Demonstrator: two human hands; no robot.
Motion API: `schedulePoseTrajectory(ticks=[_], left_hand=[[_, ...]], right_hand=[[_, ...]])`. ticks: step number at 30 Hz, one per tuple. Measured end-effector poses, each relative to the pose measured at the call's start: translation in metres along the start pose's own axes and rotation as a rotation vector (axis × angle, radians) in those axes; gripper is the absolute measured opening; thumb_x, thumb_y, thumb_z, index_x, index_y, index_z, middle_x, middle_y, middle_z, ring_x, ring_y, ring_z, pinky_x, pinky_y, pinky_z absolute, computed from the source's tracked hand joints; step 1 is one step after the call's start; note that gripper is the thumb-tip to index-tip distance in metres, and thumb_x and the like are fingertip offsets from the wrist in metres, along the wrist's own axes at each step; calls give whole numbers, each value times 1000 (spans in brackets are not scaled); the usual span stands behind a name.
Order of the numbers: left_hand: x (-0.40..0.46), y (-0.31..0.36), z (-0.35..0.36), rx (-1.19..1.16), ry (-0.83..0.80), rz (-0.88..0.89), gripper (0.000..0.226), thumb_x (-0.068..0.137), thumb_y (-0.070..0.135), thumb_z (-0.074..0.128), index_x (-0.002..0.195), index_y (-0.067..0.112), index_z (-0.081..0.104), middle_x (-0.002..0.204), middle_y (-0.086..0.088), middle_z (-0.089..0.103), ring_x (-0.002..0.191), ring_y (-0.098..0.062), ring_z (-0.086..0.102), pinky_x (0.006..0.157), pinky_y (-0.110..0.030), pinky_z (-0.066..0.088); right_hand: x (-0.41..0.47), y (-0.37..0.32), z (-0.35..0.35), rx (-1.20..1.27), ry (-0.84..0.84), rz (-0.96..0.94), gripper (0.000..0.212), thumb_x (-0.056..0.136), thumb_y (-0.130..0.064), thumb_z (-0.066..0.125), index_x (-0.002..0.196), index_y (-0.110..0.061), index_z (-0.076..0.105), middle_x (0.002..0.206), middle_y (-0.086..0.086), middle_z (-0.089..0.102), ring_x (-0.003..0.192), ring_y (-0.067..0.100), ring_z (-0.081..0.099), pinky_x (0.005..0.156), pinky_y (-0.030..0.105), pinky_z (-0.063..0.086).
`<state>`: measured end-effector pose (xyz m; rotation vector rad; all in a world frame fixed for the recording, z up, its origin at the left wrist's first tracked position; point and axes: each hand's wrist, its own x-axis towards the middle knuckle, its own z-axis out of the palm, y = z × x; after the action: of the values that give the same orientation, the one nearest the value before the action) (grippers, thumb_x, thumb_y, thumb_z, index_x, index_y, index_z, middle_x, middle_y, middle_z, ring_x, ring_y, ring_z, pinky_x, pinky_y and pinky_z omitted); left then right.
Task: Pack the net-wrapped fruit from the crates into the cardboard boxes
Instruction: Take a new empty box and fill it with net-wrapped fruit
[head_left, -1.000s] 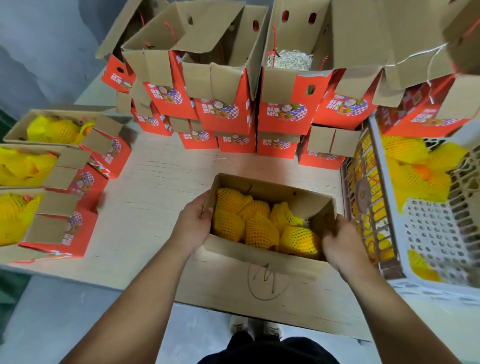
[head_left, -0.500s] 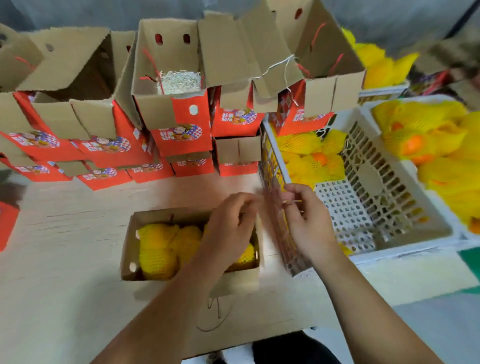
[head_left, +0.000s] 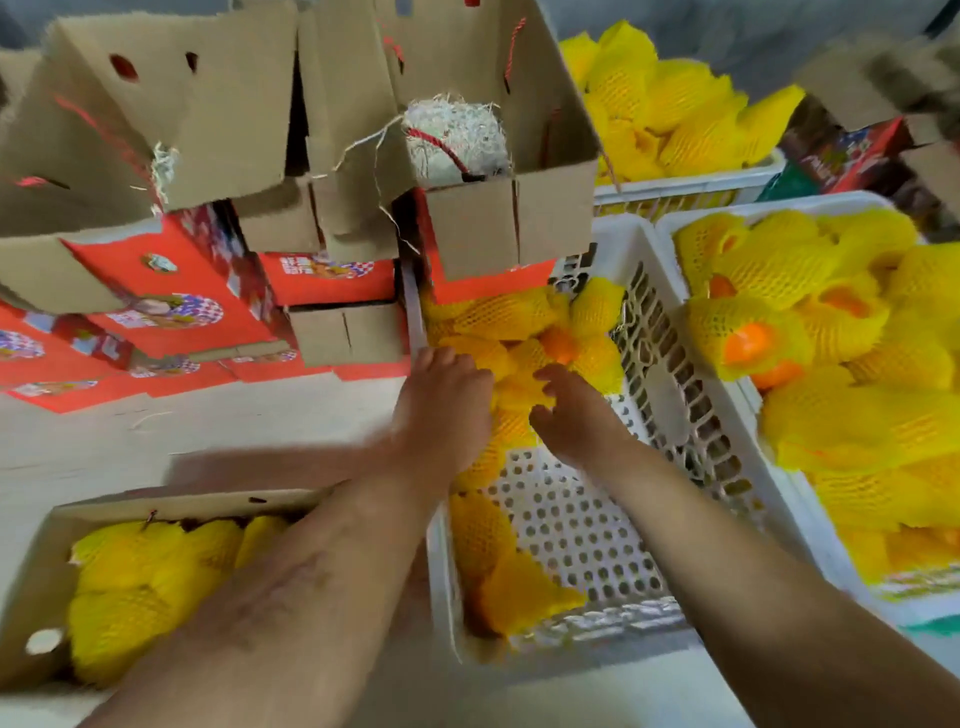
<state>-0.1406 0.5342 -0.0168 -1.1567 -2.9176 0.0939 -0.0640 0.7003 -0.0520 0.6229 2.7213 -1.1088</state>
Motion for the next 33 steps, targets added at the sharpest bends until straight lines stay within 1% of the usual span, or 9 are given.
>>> schedulePoseTrajectory(ticks=[4, 7, 10, 14, 16, 19, 24, 29, 33], left_hand=[[-1, 3, -3, 82, 5, -156, 29, 86, 27, 57, 111, 25, 70, 119, -2, 60, 130, -33, 36, 123, -44, 14], [1, 5, -2, 155, -62, -159, 37, 89, 28, 50, 122, 24, 67, 130, -6, 57, 132, -36, 21, 125, -47, 2], [2, 4, -2, 182, -101, -170, 37, 92, 35, 46, 120, 26, 69, 132, -3, 59, 135, -33, 21, 124, -47, 2], [3, 5, -3, 183, -130, -183, 39, 94, 45, 43, 119, 29, 70, 130, 1, 62, 138, -29, 27, 123, -48, 7], [3, 5, -4, 185, -120, -178, 40, 93, 47, 43, 119, 28, 67, 130, 2, 62, 136, -28, 29, 123, -48, 9], [2, 6, -5, 190, -120, -184, 43, 93, 50, 45, 126, 27, 60, 136, 2, 60, 138, -28, 29, 123, -48, 8], [1, 8, -6, 220, -123, -181, 52, 93, 52, 45, 138, 27, 54, 140, 2, 58, 140, -29, 27, 122, -48, 5], [1, 9, -8, 256, -153, -185, 50, 91, 51, 46, 133, 26, 56, 134, 0, 61, 136, -30, 29, 121, -49, 8], [2, 9, -6, 251, -163, -198, 52, 92, 53, 44, 136, 26, 53, 134, 1, 61, 135, -30, 27, 115, -49, 21]], right_hand=[[41, -18, 29, -329, 14, -323, 70, 90, -12, 58, 156, -19, 35, 156, 9, 36, 140, 38, 35, 108, 49, 41], [59, -25, 50, -487, 27, -355, 74, 92, -22, 60, 158, -22, 27, 156, 9, 29, 140, 38, 29, 108, 46, 41], [66, -25, 57, -362, 102, -307, 64, 84, -24, 73, 139, -23, 41, 138, 10, 35, 126, 38, 37, 94, 47, 48], [62, -24, 61, -166, 119, -335, 54, 78, -28, 76, 122, -18, 48, 137, 8, 39, 112, 40, 46, 81, 46, 46], [55, -17, 60, -143, 163, -319, 61, 74, -34, 78, 125, -20, 48, 133, 5, 44, 111, 38, 49, 82, 47, 46], [53, -5, 52, -117, 105, -259, 86, 72, -43, 82, 143, -22, 39, 138, 8, 39, 123, 38, 43, 96, 51, 45], [56, 4, 47, 56, 45, -176, 95, 78, -40, 83, 152, -13, 29, 145, 13, 34, 133, 37, 40, 105, 49, 44], [58, 11, 43, 164, -16, -180, 83, 75, -33, 90, 137, -11, 40, 139, 10, 34, 124, 32, 46, 95, 40, 47], [54, 17, 36, 263, -75, -104, 79, 73, -53, 83, 134, -29, 40, 126, -8, 54, 109, 14, 56, 84, 33, 47]])
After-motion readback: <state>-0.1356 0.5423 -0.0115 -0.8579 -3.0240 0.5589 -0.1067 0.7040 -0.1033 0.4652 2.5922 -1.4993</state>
